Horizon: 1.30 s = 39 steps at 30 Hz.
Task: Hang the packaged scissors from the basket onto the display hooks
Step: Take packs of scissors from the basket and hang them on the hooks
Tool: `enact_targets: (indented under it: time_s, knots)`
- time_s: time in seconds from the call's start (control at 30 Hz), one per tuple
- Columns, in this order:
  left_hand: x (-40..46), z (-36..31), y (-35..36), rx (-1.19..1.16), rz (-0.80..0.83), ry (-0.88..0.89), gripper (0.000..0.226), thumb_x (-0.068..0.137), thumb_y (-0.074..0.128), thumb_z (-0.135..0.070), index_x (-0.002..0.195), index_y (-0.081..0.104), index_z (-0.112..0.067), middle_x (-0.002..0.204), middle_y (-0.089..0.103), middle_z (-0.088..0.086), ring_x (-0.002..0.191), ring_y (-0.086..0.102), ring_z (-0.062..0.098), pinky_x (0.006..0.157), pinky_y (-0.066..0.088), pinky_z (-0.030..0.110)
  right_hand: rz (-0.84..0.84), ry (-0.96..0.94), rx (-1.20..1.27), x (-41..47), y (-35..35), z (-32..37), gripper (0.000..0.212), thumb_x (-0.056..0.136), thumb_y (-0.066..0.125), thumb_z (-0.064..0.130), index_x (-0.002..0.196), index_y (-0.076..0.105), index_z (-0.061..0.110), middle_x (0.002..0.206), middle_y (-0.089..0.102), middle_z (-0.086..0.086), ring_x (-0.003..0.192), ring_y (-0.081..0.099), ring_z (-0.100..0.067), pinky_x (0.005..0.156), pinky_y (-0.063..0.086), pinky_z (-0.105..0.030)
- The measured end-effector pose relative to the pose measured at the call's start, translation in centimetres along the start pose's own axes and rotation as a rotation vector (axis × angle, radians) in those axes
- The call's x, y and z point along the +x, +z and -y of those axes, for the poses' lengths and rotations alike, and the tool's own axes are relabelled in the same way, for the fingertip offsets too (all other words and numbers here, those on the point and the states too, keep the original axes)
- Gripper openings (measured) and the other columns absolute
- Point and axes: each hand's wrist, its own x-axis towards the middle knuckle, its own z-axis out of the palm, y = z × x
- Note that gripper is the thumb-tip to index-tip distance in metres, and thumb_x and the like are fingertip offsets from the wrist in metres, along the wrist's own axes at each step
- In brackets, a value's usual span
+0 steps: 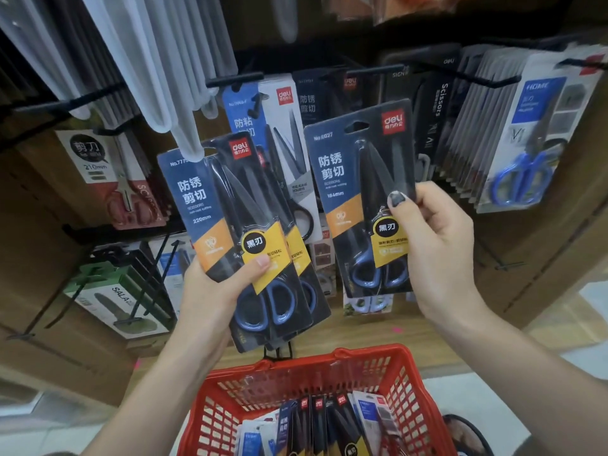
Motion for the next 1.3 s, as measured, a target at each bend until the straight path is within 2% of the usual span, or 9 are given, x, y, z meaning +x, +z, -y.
enact_targets:
  time_s: [0.13, 0.27, 0.53, 0.7, 0.8, 0.93, 1.07, 1.17, 1.3]
  knots:
    - [0.0, 0.1, 0.2, 0.036, 0.002, 0.002, 0.053, 0.060, 0.095, -0.042, 0.109, 0.077, -0.034, 0.113, 0.081, 0.003, 0.104, 0.079, 0.027, 0.097, 0.058, 0.054, -0.036, -0.006, 0.044, 0.7, 0.1, 0.6, 0.038, 0.103, 0.059, 0.021, 0.068, 0.046, 0.016, 0.062, 0.037, 0.003, 0.064, 0.037, -0.012, 0.055, 0.033, -0.037]
    - [0.0, 0.2, 0.4, 0.076, 0.012, 0.024, 0.048, 0.060, 0.095, -0.043, 0.105, 0.077, -0.041, 0.112, 0.081, 0.001, 0.103, 0.079, 0.025, 0.096, 0.058, 0.053, -0.058, -0.002, 0.014, 1.3, 0.8, 0.5, 0.040, 0.101, 0.062, 0.024, 0.070, 0.045, 0.005, 0.069, 0.037, -0.020, 0.066, 0.035, -0.022, 0.058, 0.032, -0.048]
    - [-0.2, 0.1, -0.5, 0.100, 0.007, 0.032, 0.051, 0.061, 0.095, -0.043, 0.109, 0.076, -0.038, 0.113, 0.081, 0.002, 0.103, 0.079, 0.026, 0.095, 0.059, 0.054, -0.107, 0.099, -0.010, 5.3, 3.2, -1.4, 0.037, 0.102, 0.060, 0.023, 0.085, 0.053, -0.009, 0.075, 0.047, -0.027, 0.069, 0.039, -0.020, 0.062, 0.033, -0.034]
    - [-0.3, 0.3, -0.2, 0.078, 0.016, 0.022, 0.053, 0.058, 0.095, -0.040, 0.108, 0.077, -0.036, 0.113, 0.081, 0.004, 0.102, 0.079, 0.027, 0.094, 0.059, 0.049, -0.173, 0.152, -0.072, 10.2, 5.4, -3.5, 0.022, 0.101, 0.062, 0.023, 0.082, 0.062, 0.010, 0.070, 0.056, 0.002, 0.066, 0.047, -0.009, 0.060, 0.036, -0.023]
    - [-0.3, 0.6, 0.0, 0.082, 0.054, 0.012, 0.060, 0.059, 0.095, -0.039, 0.115, 0.075, -0.030, 0.114, 0.081, 0.004, 0.103, 0.079, 0.028, 0.095, 0.059, 0.049, -0.171, 0.146, -0.144, 12.2, 6.5, -4.8, 0.022, 0.101, 0.061, 0.026, 0.082, 0.060, 0.014, 0.069, 0.055, 0.002, 0.062, 0.046, -0.011, 0.054, 0.035, -0.021]
    - [-0.5, 0.7, 0.1, 0.078, 0.080, -0.014, 0.066, 0.058, 0.096, -0.041, 0.119, 0.073, -0.027, 0.114, 0.081, 0.004, 0.104, 0.079, 0.027, 0.094, 0.062, 0.049, -0.129, 0.157, -0.155, 13.1, 6.8, -6.0, 0.021, 0.103, 0.061, 0.028, 0.093, 0.061, 0.009, 0.078, 0.059, -0.001, 0.068, 0.053, -0.015, 0.052, 0.037, -0.014]
    - [-0.4, 0.7, 0.2, 0.056, 0.092, -0.036, 0.072, 0.058, 0.095, -0.040, 0.122, 0.072, -0.019, 0.114, 0.081, 0.006, 0.105, 0.079, 0.029, 0.099, 0.058, 0.052, -0.088, 0.145, -0.273, 12.0, 6.0, -5.6, 0.025, 0.103, 0.060, 0.038, 0.113, 0.054, 0.016, 0.089, 0.062, 0.012, 0.078, 0.059, -0.001, 0.059, 0.040, -0.005]
    - [-0.4, 0.5, 0.5, 0.030, 0.103, -0.061, 0.069, 0.059, 0.095, -0.038, 0.121, 0.072, -0.018, 0.115, 0.081, 0.008, 0.106, 0.078, 0.031, 0.098, 0.059, 0.053, -0.118, 0.143, -0.329, 9.1, 4.8, -4.9, 0.023, 0.104, 0.057, 0.035, 0.119, 0.053, 0.017, 0.106, 0.063, 0.006, 0.093, 0.060, -0.009, 0.072, 0.039, -0.011]
    - [-0.3, 0.1, 1.2, -0.007, 0.149, -0.081, 0.046, 0.063, 0.093, -0.034, 0.107, 0.079, -0.029, 0.115, 0.080, 0.009, 0.106, 0.078, 0.031, 0.091, 0.064, 0.045, 0.208, 0.375, -0.032, 4.7, 4.0, -2.6, 0.019, 0.106, 0.054, 0.037, 0.103, 0.066, 0.022, 0.100, 0.077, -0.002, 0.090, 0.075, -0.013, 0.080, 0.059, -0.024]
